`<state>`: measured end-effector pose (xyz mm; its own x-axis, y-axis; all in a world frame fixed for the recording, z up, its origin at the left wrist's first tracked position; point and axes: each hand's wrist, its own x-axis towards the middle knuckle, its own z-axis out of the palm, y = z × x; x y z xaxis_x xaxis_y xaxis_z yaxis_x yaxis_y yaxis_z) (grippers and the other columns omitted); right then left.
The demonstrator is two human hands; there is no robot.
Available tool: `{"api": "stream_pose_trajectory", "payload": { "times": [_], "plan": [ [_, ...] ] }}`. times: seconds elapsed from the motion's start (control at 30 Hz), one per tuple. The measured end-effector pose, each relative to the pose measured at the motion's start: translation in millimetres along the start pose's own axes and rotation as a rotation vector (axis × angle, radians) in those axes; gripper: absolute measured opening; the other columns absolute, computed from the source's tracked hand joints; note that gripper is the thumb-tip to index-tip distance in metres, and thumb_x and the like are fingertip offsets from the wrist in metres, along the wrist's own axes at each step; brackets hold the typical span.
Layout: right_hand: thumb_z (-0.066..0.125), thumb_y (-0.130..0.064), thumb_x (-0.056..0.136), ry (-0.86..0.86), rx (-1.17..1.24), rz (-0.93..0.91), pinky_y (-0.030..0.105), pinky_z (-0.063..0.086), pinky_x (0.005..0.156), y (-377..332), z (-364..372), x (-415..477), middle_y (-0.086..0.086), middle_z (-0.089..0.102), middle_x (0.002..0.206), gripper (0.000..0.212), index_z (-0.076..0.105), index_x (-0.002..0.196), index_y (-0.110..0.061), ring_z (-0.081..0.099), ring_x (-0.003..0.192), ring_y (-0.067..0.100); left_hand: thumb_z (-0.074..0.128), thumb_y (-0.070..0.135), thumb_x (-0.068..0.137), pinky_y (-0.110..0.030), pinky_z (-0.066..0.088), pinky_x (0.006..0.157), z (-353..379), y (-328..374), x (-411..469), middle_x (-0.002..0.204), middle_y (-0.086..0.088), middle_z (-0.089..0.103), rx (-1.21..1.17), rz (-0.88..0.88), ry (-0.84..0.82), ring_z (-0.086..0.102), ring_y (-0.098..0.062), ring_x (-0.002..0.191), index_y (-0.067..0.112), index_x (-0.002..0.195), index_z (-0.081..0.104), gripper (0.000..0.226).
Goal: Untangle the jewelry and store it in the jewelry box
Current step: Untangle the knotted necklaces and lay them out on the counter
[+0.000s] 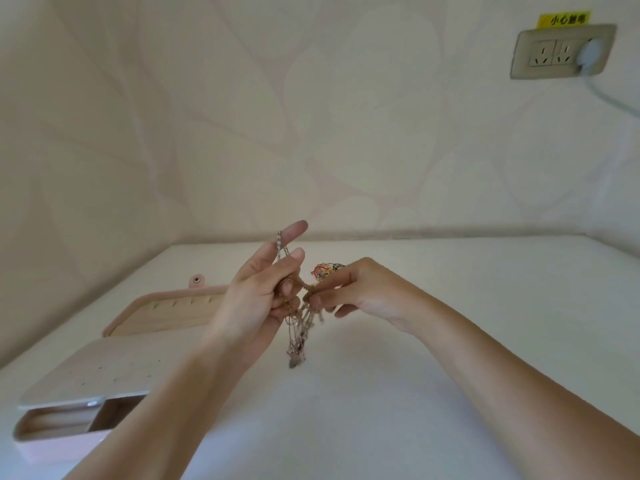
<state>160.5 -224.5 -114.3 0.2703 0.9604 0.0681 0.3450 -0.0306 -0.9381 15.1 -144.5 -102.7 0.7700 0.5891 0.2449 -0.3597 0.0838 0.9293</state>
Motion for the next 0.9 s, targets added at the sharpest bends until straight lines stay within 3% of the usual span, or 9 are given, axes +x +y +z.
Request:
{"api": "stream_pose_trajectory", "payload": {
  "times": [0.07,0.17,0.27,0.33,0.5,0.63,0.7,0.8,0.9],
  "plan": [
    [0.072,-0.009,0.080,0.004,0.124,-0.041,0.020,0.052,0.073,-1.5,-9.2,-0.1,0.007,0.067,0.084,0.004,0.073,0.083,-0.006,0.062,0.077,0.014,0.057,0.018,0.083,-0.014,0.021,0.037,-2.7,1.4,1.7,0.048,0.008,0.030,0.007,0.004,0.045,0.027,-0.003,0.039,0.024,0.121,0.059,0.039],
    [0.069,-0.008,0.077,-0.113,0.391,-0.075,0.024,0.049,0.070,-1.7,-18.8,-0.8,0.008,0.061,0.075,0.009,0.064,0.070,-0.011,0.057,0.065,0.017,0.054,0.007,0.090,-0.014,0.022,0.037,-3.1,-0.7,4.2,0.044,0.009,0.029,0.159,0.040,0.098,0.026,-0.005,0.039,0.024,0.122,0.055,0.036],
    [0.069,-0.018,0.079,-0.164,0.463,-0.058,0.020,0.032,0.055,-0.1,-22.1,-1.6,-0.003,0.048,0.057,0.009,0.069,0.071,-0.014,0.039,0.051,0.009,0.055,-0.003,0.084,-0.016,0.025,0.041,-1.4,-6.0,3.4,0.041,0.007,0.028,0.308,0.074,0.084,0.025,-0.009,0.042,0.027,0.124,0.052,0.049],
    [0.065,-0.024,0.082,-0.178,0.460,-0.035,0.023,0.021,0.055,1.4,-23.8,-2.2,-0.004,0.042,0.055,0.014,0.073,0.078,-0.013,0.032,0.049,0.008,0.056,0.002,0.073,-0.016,0.028,0.042,-1.1,-8.7,2.7,0.042,0.006,0.029,0.372,0.075,0.044,0.026,-0.010,0.043,0.030,0.126,0.050,0.060],
    [0.065,-0.022,0.082,-0.173,0.427,0.024,0.020,0.034,0.057,5.5,-29.2,-0.7,-0.004,0.047,0.061,0.020,0.072,0.092,-0.007,0.037,0.056,0.009,0.056,0.007,0.063,-0.016,0.032,0.043,0.4,-11.5,2.0,0.048,0.004,0.034,0.420,0.030,-0.036,0.035,-0.010,0.043,0.038,0.130,0.045,0.074],
    [0.059,-0.015,0.085,-0.103,0.438,0.099,0.028,0.046,0.082,8.6,-32.8,2.3,0.000,0.068,0.089,0.015,0.072,0.091,-0.009,0.061,0.082,0.013,0.059,0.004,0.062,-0.017,0.031,0.045,-1.2,-13.2,2.8,0.057,0.005,0.042,0.426,0.001,-0.087,0.036,-0.009,0.046,0.043,0.134,0.038,0.084],
    [0.055,-0.012,0.090,-0.007,0.528,0.158,0.032,0.046,0.089,11.0,-33.8,5.3,0.002,0.070,0.089,0.018,0.072,0.085,-0.011,0.064,0.084,0.015,0.060,0.001,0.063,-0.018,0.030,0.046,-0.9,-15.4,2.9,0.057,0.007,0.042,0.470,-0.006,-0.086,0.036,-0.009,0.048,0.041,0.136,0.037,0.087],
    [0.053,-0.008,0.093,0.177,0.655,0.210,0.029,0.053,0.079,14.7,-33.5,9.5,0.004,0.070,0.079,0.018,0.069,0.085,-0.008,0.066,0.072,0.016,0.055,-0.008,0.080,-0.017,0.029,0.043,3.7,-18.7,1.0,0.050,0.009,0.039,0.479,-0.036,-0.052,0.033,-0.009,0.044,0.034,0.134,0.042,0.069],
    [0.060,-0.009,0.090,0.340,0.342,0.129,0.027,0.052,0.078,20.4,-32.8,11.8,0.005,0.071,0.079,0.014,0.072,0.083,-0.011,0.064,0.073,0.015,0.051,0.003,0.090,-0.017,0.025,0.038,5.1,-17.8,2.0,0.046,0.004,0.039,0.408,-0.086,0.030,0.029,-0.010,0.039,0.036,0.127,0.049,0.049]
  ]
}}
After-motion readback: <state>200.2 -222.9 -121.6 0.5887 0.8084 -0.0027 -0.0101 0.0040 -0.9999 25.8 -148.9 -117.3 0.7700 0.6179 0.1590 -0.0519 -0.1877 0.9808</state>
